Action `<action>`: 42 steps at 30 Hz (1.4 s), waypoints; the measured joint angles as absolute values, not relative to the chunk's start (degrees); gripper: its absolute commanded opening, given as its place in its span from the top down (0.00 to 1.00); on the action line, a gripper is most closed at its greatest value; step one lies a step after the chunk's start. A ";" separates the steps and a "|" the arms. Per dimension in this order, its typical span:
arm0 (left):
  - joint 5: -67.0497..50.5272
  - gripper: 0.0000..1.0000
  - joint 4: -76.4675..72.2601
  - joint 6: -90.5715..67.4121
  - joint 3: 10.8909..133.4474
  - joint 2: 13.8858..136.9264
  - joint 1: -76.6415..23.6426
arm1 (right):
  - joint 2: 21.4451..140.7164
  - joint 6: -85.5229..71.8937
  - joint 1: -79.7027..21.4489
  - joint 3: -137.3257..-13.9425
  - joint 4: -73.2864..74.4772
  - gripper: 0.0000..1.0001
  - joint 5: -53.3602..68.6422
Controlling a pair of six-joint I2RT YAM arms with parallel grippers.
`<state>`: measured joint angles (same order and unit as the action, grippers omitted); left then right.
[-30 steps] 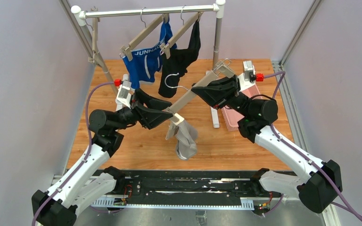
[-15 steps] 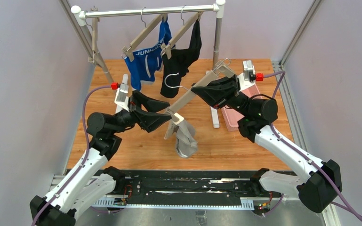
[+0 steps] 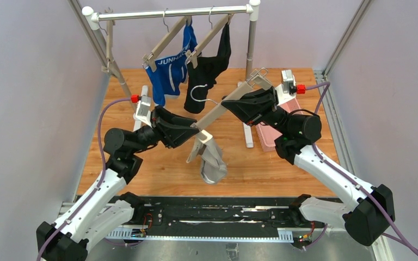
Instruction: Remove the underwear clipped to the hanger
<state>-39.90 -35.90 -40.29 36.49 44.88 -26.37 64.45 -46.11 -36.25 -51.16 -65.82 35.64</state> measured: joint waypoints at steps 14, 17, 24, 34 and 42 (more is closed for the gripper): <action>-43.92 0.66 -43.20 -41.25 35.55 46.17 -26.48 | 64.51 -46.78 -36.25 -51.18 -65.80 0.99 34.44; -43.68 0.57 -43.05 -41.47 35.55 46.06 -26.48 | 64.51 -46.76 -36.25 -51.18 -66.15 0.99 34.50; -42.41 0.52 -41.47 -41.80 37.23 45.58 -26.48 | 64.51 -46.70 -36.25 -51.18 -66.06 1.00 35.48; -43.05 0.58 -40.32 -41.23 41.76 48.10 -26.48 | 65.01 -46.72 -36.25 -51.18 -65.93 0.99 36.64; -45.84 0.62 -38.11 -40.40 43.35 51.62 -26.48 | 67.13 -46.72 -36.25 -52.71 -65.67 0.99 37.52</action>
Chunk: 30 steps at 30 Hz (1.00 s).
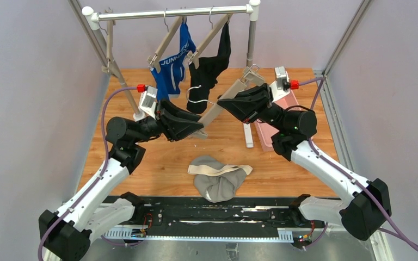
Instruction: Remove the underwear clipped to the hanger
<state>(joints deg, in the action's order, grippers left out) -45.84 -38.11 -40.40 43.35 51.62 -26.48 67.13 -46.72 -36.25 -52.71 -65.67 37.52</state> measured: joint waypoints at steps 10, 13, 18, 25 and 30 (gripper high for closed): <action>-47.77 0.73 -37.28 -39.99 43.70 52.95 -26.48 | 69.87 -46.74 -36.58 -54.06 -65.69 1.00 38.02; -47.81 0.85 -36.51 -39.51 43.77 53.15 -26.48 | 70.46 -46.74 -37.21 -54.22 -65.67 0.99 38.30; -48.12 0.97 -34.54 -37.63 44.47 52.99 -26.48 | 71.09 -46.59 -37.34 -54.98 -65.12 1.00 38.30; -46.44 1.00 -25.85 -32.38 47.42 52.03 -26.48 | 71.18 -45.45 -37.58 -55.92 -62.59 0.99 38.04; -45.08 1.00 -16.60 -27.29 50.96 50.98 -26.48 | 71.13 -43.13 -38.28 -57.08 -59.86 0.53 37.47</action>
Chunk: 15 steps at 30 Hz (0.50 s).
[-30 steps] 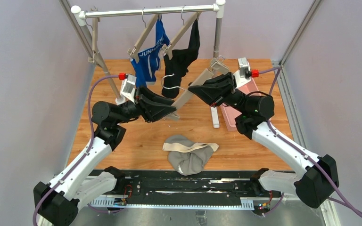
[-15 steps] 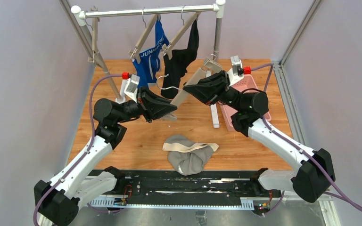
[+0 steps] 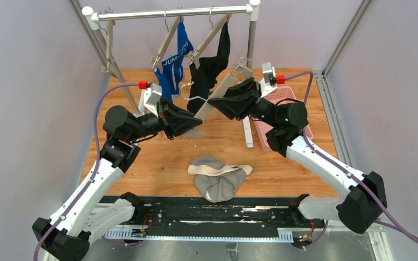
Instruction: Remove the underwear clipped to the hanger
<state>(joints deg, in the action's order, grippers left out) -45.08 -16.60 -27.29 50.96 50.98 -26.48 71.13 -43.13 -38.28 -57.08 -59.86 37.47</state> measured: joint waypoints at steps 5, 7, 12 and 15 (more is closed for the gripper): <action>-43.68 1.00 -9.91 -25.15 54.13 50.70 -26.48 | 71.22 -39.90 -39.55 -57.01 -56.34 0.31 37.87; -43.46 1.00 -8.08 -24.58 54.43 50.35 -26.48 | 71.22 -38.92 -39.90 -56.93 -55.44 0.31 37.98; -42.28 1.00 -3.22 -22.94 54.57 47.83 -26.48 | 71.22 -37.76 -39.92 -56.47 -54.41 0.30 38.26; -40.42 1.00 2.13 -20.45 56.16 46.11 -26.48 | 71.09 -36.18 -39.94 -56.42 -52.25 0.30 39.09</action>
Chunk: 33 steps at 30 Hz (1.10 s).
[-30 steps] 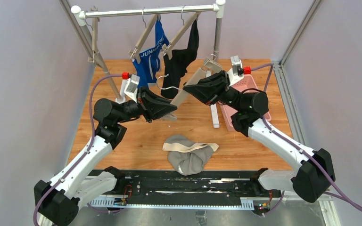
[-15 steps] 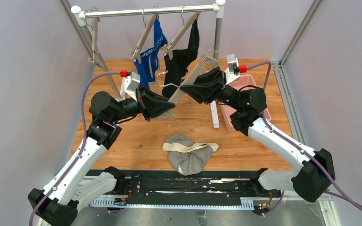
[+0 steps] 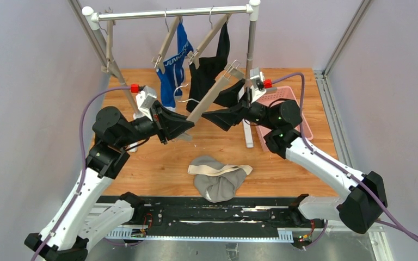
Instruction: Remove the underwear clipped to the hanger
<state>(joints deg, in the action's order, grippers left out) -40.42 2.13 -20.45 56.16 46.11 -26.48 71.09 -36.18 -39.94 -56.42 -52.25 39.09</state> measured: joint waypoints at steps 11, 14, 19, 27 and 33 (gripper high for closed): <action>-21.87 1.00 32.01 -10.22 66.96 34.48 -26.48 | 62.41 -11.97 -49.69 -53.95 -15.70 0.29 24.16; -15.68 1.00 40.38 -9.37 71.09 31.75 -26.48 | 62.19 -6.61 -53.65 -52.66 -7.60 0.29 16.05; -5.06 1.00 50.87 -10.59 76.82 30.81 -26.48 | 65.58 -4.10 -56.47 -47.68 -0.56 0.30 7.68; 15.09 1.00 63.33 -12.19 77.60 33.93 -26.48 | 73.06 -4.86 -58.59 -43.77 2.94 0.30 4.12; 22.76 1.00 65.04 -11.66 75.88 38.63 -26.48 | 81.84 -4.78 -61.25 -47.11 6.07 0.30 2.81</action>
